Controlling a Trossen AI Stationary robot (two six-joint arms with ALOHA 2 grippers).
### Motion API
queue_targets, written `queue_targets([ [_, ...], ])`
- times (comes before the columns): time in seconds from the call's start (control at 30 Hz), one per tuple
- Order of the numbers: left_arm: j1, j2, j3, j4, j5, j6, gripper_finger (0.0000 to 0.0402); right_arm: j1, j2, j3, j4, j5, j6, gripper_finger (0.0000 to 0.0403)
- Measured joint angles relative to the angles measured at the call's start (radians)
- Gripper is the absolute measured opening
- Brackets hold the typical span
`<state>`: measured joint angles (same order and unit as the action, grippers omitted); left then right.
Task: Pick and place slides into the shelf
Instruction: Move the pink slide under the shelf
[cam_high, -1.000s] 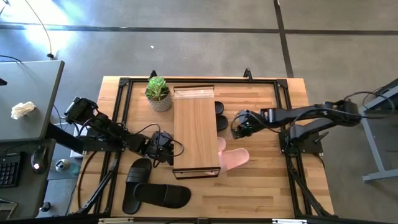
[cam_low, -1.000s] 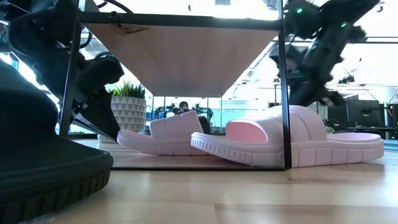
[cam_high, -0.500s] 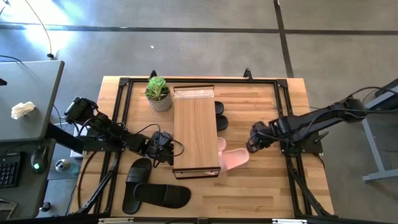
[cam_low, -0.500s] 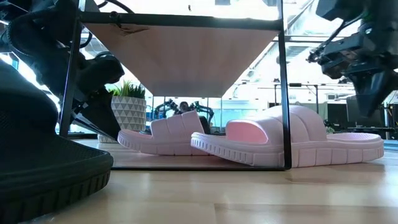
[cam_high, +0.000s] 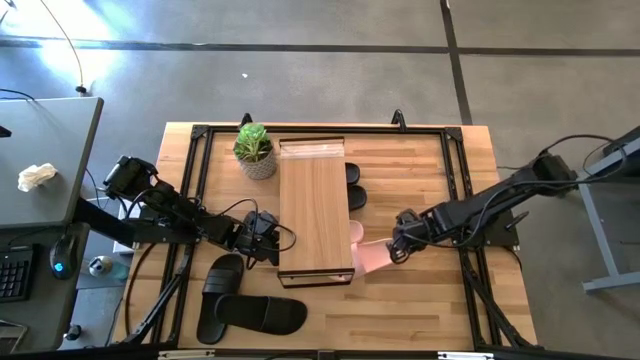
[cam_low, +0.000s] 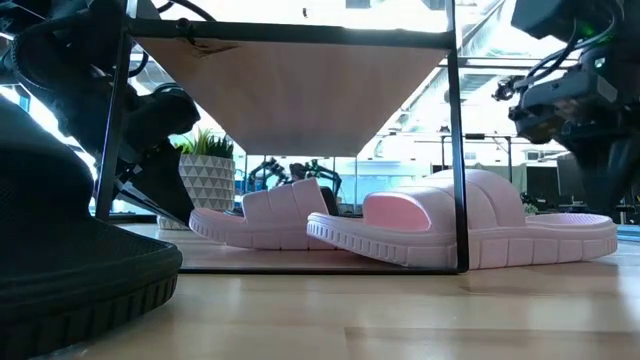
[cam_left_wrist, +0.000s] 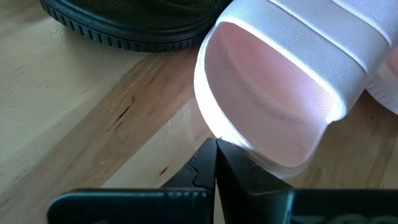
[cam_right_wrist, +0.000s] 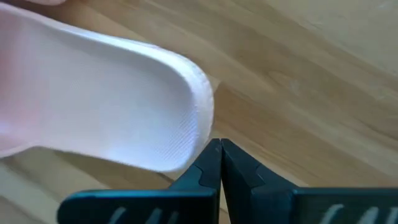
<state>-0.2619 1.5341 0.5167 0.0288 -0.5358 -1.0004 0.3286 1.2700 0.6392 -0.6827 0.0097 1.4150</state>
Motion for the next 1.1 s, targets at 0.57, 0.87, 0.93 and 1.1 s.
queue_targets([
  [0.57,0.000,0.000,0.000,0.003,0.000,0.000,0.0000,0.039,0.141,0.000,0.292,-0.009,0.040,0.0000],
  [0.87,0.000,0.000,0.000,0.008,0.000,0.000,0.0000,0.048,0.145,0.000,0.380,0.030,0.055,0.0000],
  [0.93,0.000,0.000,0.000,0.008,0.000,0.000,0.0000,0.043,0.145,0.000,0.394,0.040,0.055,0.0000],
  [1.1,0.000,0.000,0.000,0.007,0.000,0.000,0.0000,0.028,0.145,0.000,0.433,0.041,0.055,0.0000],
])
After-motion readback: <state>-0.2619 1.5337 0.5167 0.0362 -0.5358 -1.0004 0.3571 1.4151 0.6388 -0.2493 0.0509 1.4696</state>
